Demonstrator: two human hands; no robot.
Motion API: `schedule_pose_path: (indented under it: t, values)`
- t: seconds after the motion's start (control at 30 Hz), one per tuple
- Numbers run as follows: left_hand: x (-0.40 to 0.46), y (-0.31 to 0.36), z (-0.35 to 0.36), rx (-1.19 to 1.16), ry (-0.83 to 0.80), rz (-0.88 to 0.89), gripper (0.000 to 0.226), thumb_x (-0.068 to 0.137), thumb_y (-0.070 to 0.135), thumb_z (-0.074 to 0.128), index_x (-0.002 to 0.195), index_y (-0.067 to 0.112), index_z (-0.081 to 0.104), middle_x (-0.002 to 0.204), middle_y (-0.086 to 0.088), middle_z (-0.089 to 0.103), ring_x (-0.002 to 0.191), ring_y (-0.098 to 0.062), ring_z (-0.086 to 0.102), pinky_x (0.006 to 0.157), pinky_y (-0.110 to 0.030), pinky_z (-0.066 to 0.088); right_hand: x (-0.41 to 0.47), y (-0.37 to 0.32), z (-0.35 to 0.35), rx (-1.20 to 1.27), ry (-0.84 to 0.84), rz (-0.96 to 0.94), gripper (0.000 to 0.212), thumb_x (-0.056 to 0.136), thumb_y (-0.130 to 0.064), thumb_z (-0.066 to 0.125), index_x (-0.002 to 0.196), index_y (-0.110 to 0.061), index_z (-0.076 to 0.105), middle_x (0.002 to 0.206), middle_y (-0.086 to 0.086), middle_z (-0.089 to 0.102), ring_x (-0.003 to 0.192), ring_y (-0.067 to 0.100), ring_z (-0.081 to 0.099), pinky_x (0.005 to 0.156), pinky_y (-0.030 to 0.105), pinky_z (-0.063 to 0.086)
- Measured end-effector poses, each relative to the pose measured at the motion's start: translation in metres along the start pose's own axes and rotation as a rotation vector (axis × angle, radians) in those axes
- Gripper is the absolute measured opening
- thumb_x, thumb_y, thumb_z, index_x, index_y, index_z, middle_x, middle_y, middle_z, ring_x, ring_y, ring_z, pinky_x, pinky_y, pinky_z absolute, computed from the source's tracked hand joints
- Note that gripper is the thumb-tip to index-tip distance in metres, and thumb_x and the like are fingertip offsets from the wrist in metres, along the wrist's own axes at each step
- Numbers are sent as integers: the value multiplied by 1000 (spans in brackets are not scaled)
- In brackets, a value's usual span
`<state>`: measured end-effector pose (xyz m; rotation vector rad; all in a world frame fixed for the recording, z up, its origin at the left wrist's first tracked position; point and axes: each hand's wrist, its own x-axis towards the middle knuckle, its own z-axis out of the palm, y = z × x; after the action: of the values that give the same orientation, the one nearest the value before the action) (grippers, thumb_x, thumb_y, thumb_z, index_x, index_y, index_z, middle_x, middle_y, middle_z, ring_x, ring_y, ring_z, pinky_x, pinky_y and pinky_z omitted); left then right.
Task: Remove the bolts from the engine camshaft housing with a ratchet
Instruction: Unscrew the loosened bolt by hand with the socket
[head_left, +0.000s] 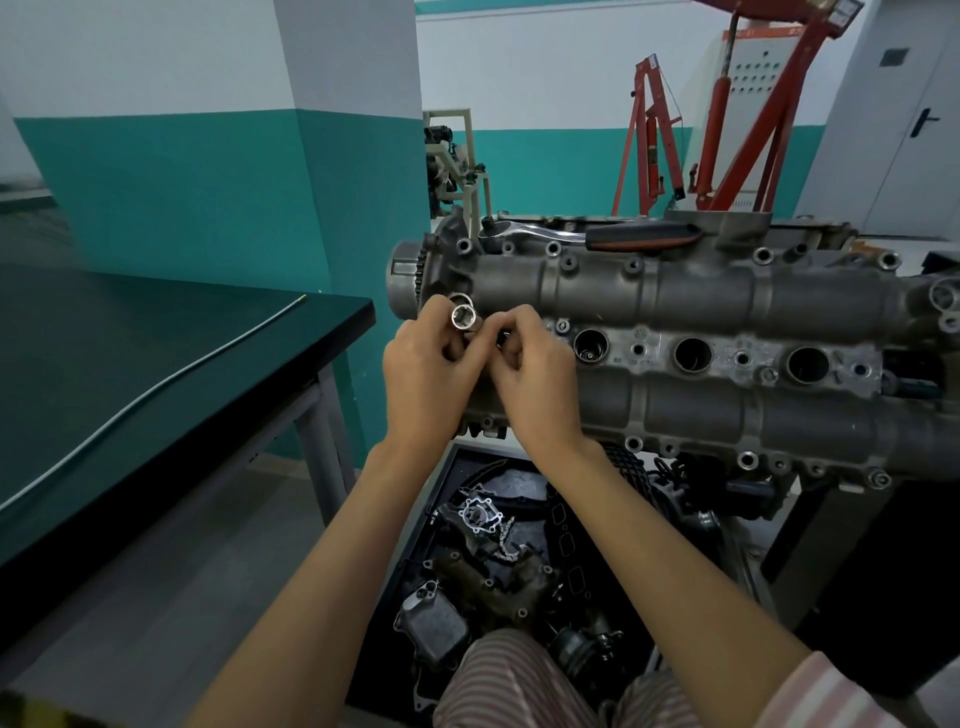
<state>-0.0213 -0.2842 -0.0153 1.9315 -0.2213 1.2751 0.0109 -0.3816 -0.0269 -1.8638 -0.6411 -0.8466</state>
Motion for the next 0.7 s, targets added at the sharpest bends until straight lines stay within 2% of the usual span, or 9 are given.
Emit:
schedule_pose_path:
  t: [0.1, 0.2, 0.3, 0.37, 0.4, 0.5, 0.6, 0.7]
  values:
    - [-1, -1, -4, 15, -40, 45, 22, 86, 34, 60, 86, 12, 59, 52, 4, 48, 50, -19, 46, 52, -32, 39, -1, -1, -1, 0, -18, -37, 6, 90, -12, 57, 89, -7, 59, 59, -15, 45, 52, 0, 44, 53, 19, 33]
    - [0, 0, -7, 55, -66, 87, 18, 89, 26, 56, 103, 17, 64, 51, 10, 47, 48, -9, 43, 54, -20, 32, -1, -4, -4, 6, -47, -96, 20, 94, -12, 51, 108, -7, 63, 84, 1, 68, 73, 13, 62, 65, 31, 49]
    - [1, 0, -7, 70, -49, 82, 19, 89, 27, 56, 86, 9, 64, 47, 6, 44, 44, -16, 41, 53, -22, 30, -1, -6, -5, -38, -53, -126, 29, 96, -12, 47, 122, -8, 59, 99, 7, 69, 85, 20, 65, 74, 34, 52]
    - [1, -1, -5, 43, -26, 56, 26, 87, 28, 60, 74, 5, 56, 46, 4, 41, 43, -20, 39, 51, -24, 30, -2, -6, -5, -46, -59, -116, 32, 95, -12, 49, 126, -8, 55, 94, 5, 69, 81, 18, 64, 74, 33, 52]
    - [1, -1, -4, 26, -18, 46, 29, 86, 28, 62, 71, 6, 52, 46, 5, 39, 43, -22, 38, 51, -25, 30, -2, -6, -4, -48, -59, -97, 34, 93, -12, 52, 127, -8, 54, 83, 1, 65, 73, 16, 61, 70, 31, 50]
    - [1, -1, -3, 2, -17, 23, 31, 85, 29, 64, 70, 5, 50, 47, 2, 39, 46, -26, 38, 51, -31, 31, -1, -4, -2, -41, -42, -21, 26, 88, -17, 60, 113, -9, 56, 60, -14, 41, 55, 6, 42, 56, 27, 42]
    - [0, -1, -3, 4, -22, 22, 32, 85, 29, 62, 71, 4, 49, 48, -2, 42, 47, -29, 41, 49, -34, 33, -1, -3, -2, 8, -16, -26, 8, 89, -14, 59, 95, -8, 57, 57, -16, 38, 50, 2, 40, 51, 22, 35]
    - [-1, -1, -2, 6, -20, 18, 30, 85, 32, 61, 73, 6, 52, 49, -2, 43, 48, -27, 43, 51, -33, 34, -1, -3, -2, 1, -23, -56, 7, 91, -11, 55, 93, -5, 59, 61, -17, 39, 54, 3, 41, 53, 25, 37]
